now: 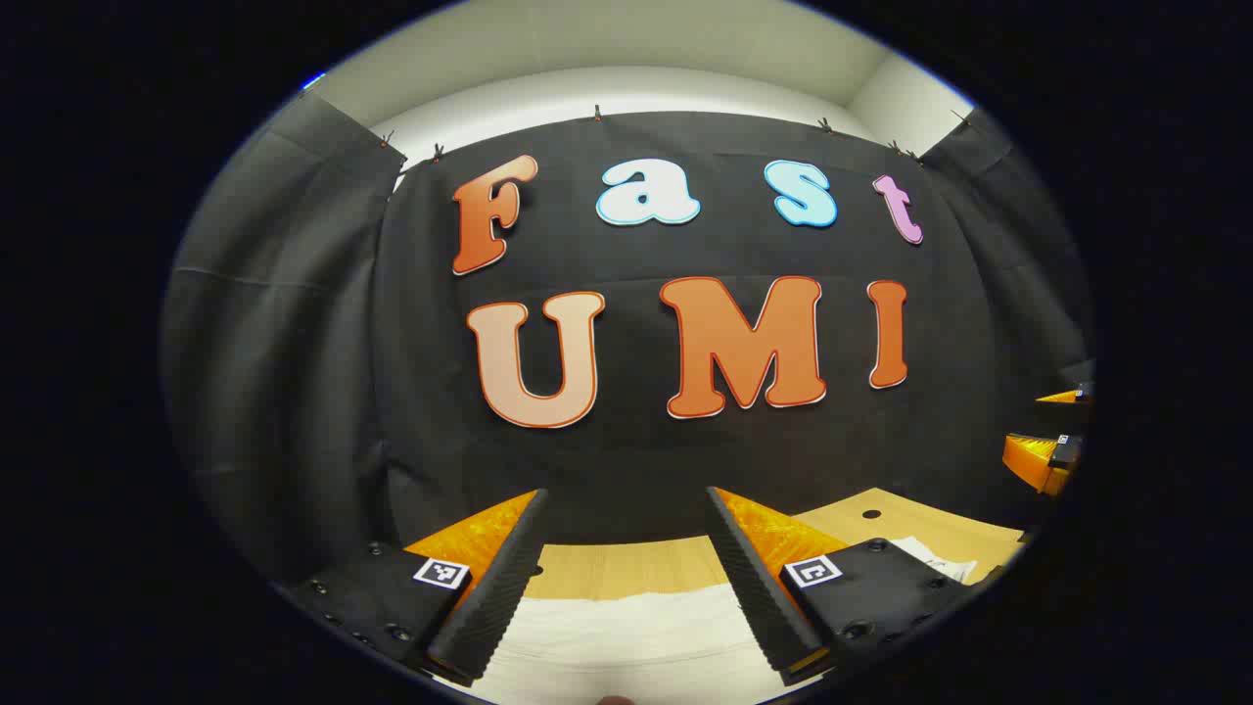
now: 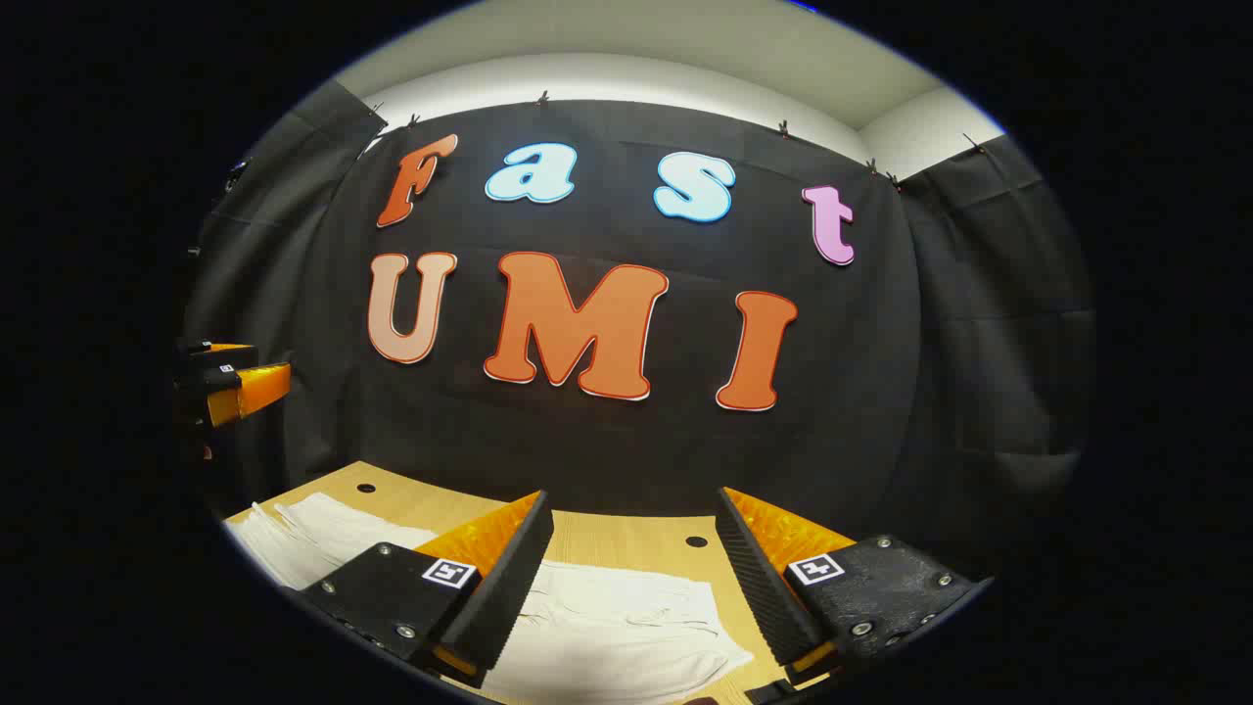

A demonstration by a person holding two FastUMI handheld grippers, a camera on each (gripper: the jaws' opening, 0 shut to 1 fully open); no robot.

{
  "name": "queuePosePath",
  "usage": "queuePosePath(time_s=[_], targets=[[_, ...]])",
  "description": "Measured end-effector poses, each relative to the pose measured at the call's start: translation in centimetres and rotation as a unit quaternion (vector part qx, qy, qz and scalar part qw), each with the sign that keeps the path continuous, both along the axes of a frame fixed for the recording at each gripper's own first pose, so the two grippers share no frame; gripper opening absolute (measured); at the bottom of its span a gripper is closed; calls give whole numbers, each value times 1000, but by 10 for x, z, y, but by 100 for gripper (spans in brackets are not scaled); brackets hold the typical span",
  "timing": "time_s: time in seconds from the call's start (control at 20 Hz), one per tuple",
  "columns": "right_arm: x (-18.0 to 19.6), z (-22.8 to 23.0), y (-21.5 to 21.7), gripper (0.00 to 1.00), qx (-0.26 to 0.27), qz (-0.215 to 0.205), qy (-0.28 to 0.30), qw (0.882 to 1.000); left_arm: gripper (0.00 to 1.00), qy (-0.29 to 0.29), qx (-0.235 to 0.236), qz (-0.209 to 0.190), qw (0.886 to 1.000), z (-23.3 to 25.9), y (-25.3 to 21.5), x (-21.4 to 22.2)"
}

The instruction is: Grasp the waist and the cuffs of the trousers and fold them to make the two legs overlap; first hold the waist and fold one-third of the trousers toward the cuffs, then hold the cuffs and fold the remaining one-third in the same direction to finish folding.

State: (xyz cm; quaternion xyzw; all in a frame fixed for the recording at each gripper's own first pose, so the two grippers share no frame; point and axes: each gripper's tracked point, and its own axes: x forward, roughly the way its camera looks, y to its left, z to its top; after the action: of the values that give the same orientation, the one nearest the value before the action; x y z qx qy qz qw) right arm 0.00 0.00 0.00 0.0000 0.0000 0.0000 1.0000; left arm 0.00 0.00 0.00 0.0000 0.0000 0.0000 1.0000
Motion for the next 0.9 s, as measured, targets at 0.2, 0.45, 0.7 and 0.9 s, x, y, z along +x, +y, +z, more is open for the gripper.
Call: queuePosePath(time_s=[0.2,0.45,0.7,0.9], targets=[[3,-4,7,100,2,17,2,1000,100,2,2,16,1000,-2,5,-12],[3,-15,1,100,5,26,10,1000,100,8,12,26,1000,-7,3,-20],[3,-20,-13,100,10,23,15,1000,100,7,17,35,999,-5,-1,-29],[1,-24,-21,100,15,24,15,999,100,3,25,40,999,-1,-5,-36]])
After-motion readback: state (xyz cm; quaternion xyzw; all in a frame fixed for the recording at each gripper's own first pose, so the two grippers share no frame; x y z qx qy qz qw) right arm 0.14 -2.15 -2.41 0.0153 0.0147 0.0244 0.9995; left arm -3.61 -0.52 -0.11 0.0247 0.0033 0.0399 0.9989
